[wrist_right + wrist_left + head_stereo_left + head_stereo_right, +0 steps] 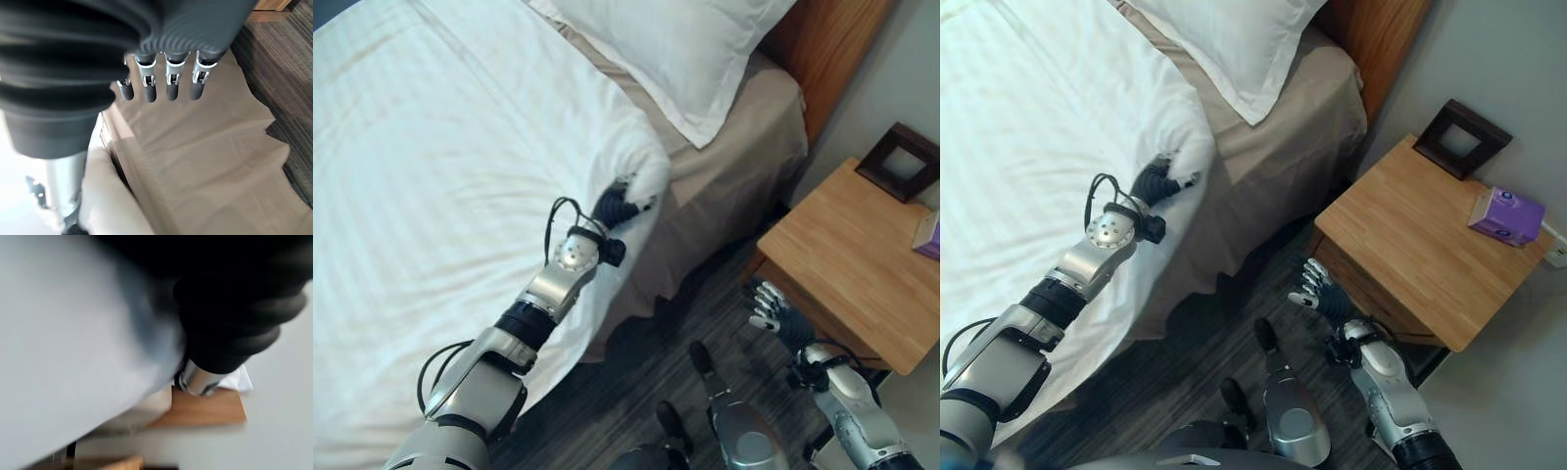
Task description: Making the bed.
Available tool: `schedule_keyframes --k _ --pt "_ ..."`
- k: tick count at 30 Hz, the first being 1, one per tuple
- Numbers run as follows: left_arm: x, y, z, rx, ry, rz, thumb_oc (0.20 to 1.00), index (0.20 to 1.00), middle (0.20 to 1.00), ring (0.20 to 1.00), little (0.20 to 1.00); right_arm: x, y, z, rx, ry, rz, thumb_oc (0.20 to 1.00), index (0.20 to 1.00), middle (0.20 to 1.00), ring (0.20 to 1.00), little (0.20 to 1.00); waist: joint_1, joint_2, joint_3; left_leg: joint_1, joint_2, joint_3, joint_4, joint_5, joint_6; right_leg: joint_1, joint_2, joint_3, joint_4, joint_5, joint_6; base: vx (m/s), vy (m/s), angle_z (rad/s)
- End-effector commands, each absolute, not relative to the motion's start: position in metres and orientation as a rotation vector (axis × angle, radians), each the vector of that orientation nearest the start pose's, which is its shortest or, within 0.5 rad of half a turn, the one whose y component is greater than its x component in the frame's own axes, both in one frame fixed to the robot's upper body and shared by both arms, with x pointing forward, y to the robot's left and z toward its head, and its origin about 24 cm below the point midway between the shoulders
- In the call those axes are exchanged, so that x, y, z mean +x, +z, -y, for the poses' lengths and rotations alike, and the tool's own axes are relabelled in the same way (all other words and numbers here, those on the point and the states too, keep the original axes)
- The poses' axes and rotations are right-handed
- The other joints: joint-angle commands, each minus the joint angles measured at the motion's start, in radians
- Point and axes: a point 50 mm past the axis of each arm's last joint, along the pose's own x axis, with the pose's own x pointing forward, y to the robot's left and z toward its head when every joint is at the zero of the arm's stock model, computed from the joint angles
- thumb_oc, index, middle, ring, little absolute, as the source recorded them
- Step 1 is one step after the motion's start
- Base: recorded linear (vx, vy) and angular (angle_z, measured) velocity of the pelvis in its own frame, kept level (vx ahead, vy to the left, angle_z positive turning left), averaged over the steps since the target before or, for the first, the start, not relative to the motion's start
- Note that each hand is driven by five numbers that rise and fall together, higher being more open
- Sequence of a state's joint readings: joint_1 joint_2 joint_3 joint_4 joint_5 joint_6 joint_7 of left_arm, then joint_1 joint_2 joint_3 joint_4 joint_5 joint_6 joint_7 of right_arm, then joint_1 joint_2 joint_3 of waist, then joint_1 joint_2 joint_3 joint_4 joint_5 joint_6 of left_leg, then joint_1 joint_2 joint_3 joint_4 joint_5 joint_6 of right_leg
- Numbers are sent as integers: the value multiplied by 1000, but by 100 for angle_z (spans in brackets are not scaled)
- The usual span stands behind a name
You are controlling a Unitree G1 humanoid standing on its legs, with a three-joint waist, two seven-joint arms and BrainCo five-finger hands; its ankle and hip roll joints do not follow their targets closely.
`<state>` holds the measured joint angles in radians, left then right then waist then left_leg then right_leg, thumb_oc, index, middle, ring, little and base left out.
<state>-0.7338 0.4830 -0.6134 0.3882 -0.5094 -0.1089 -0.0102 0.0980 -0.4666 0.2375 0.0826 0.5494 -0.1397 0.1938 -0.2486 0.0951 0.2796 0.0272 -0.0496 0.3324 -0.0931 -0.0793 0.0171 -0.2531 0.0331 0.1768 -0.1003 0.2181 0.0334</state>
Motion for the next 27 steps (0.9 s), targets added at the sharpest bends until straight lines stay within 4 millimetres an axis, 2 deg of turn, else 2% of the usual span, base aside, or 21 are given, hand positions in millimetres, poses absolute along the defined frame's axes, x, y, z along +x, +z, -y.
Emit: schedule_keyframes --k 1,7,11,12,13,14,15,17,18,19,20,21,22,24,25,27 --pt "329 176 -34 64 -813 410 1000 1000 1000 1000 1000 214 27 190 69 374 -75 1000 1000 1000 1000 1000 -64 28 -73 -36 97 -22 6 103 -84 88 -56 39 13 -94 95 1 4 -6" --pt "322 175 -54 -7 -830 401 1000 1000 1000 1000 1000 206 18 198 52 353 -118 1000 1000 1000 1000 1000 -47 40 -83 -31 95 -38 6 106 -85 103 -63 21 13 -100 89 -6 -5 -8" --pt "307 199 -71 -128 -876 489 1000 1000 1000 1000 1000 204 17 208 11 304 -120 1000 1000 1000 1000 1000 -19 44 -95 -29 92 -64 6 110 -84 123 -68 -2 13 -110 82 -11 -29 13" --pt "307 199 -72 -128 -876 488 1000 1000 1000 1000 1000 204 17 207 10 305 -120 1000 1000 1000 1000 1000 -21 44 -95 -28 92 -65 6 110 -84 123 -68 -3 13 -111 82 1 -19 20" --pt "301 205 -80 -194 -875 519 1000 1000 1000 1000 1000 204 18 212 5 274 -110 1000 1000 1000 1000 1000 -13 44 -98 -25 91 -72 6 110 -84 131 -69 -7 13 -114 81 2 -22 14" --pt "295 203 -90 -299 -847 531 1000 1000 1000 1000 1000 205 21 218 3 223 -90 1000 1000 1000 1000 1000 3 42 -105 -22 89 -80 6 109 -83 138 -71 -16 13 -118 79 2 -22 12" --pt "294 203 -90 -299 -846 531 1000 1000 1000 1000 1000 205 20 218 3 223 -90 1000 1000 1000 1000 1000 2 43 -106 -22 89 -81 6 109 -83 138 -71 -17 13 -118 79 9 -23 9" --pt "286 199 -111 -406 -753 568 1000 1000 1000 1000 1000 213 33 228 -12 134 -15 1000 1000 1000 1000 1000 26 39 -111 -14 87 -97 6 105 -79 153 -74 -28 13 -126 77 5 -17 14" --pt "286 199 -111 -406 -752 568 1000 1000 1000 1000 1000 213 33 228 -12 135 -15 1000 1000 1000 1000 1000 26 39 -113 -18 87 -97 6 108 -79 149 -74 -28 13 -124 76 10 -24 14" --pt "281 180 -134 -461 -640 538 1000 1000 1000 1000 1000 223 52 235 -35 69 84 1000 1000 1000 1000 1000 48 35 -118 -11 85 -106 6 104 -76 161 -76 -34 13 -129 75 3 -32 16" --pt "276 159 -149 -516 -555 473 1000 1000 1000 1000 1000 235 74 238 -43 35 189 385 385 385 385 385 69 33 -128 -12 83 -111 6 105 -72 164 -77 -37 13 -129 72 7 -38 11" --pt "273 148 -155 -523 -512 438 1000 1000 1000 1000 1000 240 84 240 -46 13 238 200 200 200 200 200 81 32 -132 -11 82 -116 6 105 -70 168 -78 -42 13 -130 71 -4 -22 14" --pt "272 148 -155 -523 -512 437 1000 1000 1000 1000 1000 240 84 239 -46 13 237 200 200 200 200 200 80 32 -132 -11 82 -116 6 104 -70 168 -78 -42 13 -131 71 2 -11 8" --pt "265 125 -171 -516 -428 346 1000 1000 1000 1000 1000 252 107 238 -43 -16 339 200 200 200 200 200 105 32 -134 -2 81 -127 6 101 -66 181 -82 -53 13 -136 69 7 -5 18" --pt "262 123 -175 -518 -416 335 1000 1000 1000 1000 1000 256 112 237 -36 -23 361 200 200 200 200 200 113 30 -139 -6 80 -129 6 104 -66 179 -82 -54 13 -134 68 -5 -9 15" --pt "249 91 -193 -512 -330 204 1000 1000 1000 1000 1000 275 131 229 53 -13 435 200 200 200 200 200 152 27 -145 -4 78 -139 6 104 -62 190 -83 -65 13 -138 65 -18 -17 16"
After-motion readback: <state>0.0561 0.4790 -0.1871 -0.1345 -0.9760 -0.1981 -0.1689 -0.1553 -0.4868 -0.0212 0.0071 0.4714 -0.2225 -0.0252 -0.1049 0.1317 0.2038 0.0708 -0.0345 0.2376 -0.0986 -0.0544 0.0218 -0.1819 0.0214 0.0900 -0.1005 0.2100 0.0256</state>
